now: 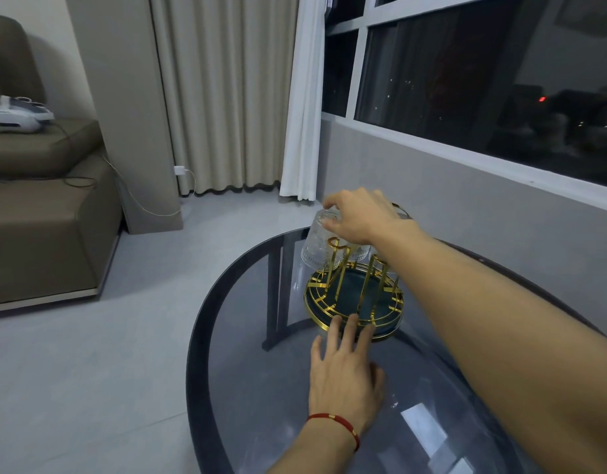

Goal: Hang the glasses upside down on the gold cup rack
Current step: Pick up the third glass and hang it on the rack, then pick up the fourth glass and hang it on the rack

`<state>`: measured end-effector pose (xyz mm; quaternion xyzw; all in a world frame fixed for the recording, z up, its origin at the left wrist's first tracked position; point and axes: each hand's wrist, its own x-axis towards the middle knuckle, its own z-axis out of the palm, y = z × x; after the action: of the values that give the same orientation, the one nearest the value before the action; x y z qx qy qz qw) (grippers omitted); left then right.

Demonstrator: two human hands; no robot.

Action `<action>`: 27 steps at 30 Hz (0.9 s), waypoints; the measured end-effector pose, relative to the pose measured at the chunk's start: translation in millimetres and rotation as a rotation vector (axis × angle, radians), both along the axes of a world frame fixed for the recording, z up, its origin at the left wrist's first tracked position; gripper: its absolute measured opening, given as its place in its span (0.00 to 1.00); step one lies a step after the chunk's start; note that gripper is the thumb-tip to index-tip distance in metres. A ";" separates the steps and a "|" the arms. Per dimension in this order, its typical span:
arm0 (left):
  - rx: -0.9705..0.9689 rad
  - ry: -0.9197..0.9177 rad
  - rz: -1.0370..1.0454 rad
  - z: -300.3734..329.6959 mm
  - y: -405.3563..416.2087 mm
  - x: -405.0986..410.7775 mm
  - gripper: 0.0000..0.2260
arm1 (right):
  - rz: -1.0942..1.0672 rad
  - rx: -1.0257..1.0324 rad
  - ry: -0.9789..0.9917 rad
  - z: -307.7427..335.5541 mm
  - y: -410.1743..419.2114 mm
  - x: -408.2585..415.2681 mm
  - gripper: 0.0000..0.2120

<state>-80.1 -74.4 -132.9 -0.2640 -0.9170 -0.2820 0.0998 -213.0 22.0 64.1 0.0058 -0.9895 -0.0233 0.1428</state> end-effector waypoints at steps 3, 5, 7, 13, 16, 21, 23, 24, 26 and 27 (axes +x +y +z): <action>-0.019 0.000 0.008 2.3 0.0 -0.5 0.28 | 0.064 -0.157 0.174 -1.2 2.9 30.8 0.18; -0.028 0.000 0.010 3.9 0.2 0.6 0.28 | 0.089 -0.186 0.320 -11.9 4.6 64.5 0.16; -0.046 0.007 0.009 4.4 0.5 1.9 0.28 | 0.083 -0.163 0.426 -32.2 5.5 107.6 0.16; -0.162 -0.009 0.028 7.4 4.3 5.7 0.29 | 0.087 -0.202 0.395 -110.8 11.1 240.6 0.21; -0.175 -0.037 0.041 9.7 7.1 11.7 0.29 | -0.004 -0.267 0.442 -136.8 37.0 287.2 0.21; -0.122 -0.029 -0.154 17.5 32.1 40.6 0.27 | -0.274 -0.439 0.662 -156.1 80.4 336.8 0.18; -0.049 -0.062 -0.267 25.4 46.1 53.9 0.27 | -0.313 -0.430 0.743 -154.7 82.6 343.0 0.15; -0.009 -0.076 -0.304 29.0 50.4 59.1 0.27 | -0.331 -0.417 0.767 -154.6 81.8 343.8 0.15; 0.057 -0.108 -0.361 36.5 56.9 68.3 0.28 | -0.438 -0.448 0.808 -156.8 84.6 345.7 0.20; 0.082 -0.132 -0.384 39.2 58.7 71.8 0.28 | -0.523 -0.507 0.822 -159.1 87.7 346.3 0.25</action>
<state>-8.3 -15.7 -93.7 -0.4105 -0.8422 -0.3494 -0.0055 133.3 109.7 -95.0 -0.2846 -0.7953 0.1806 0.5038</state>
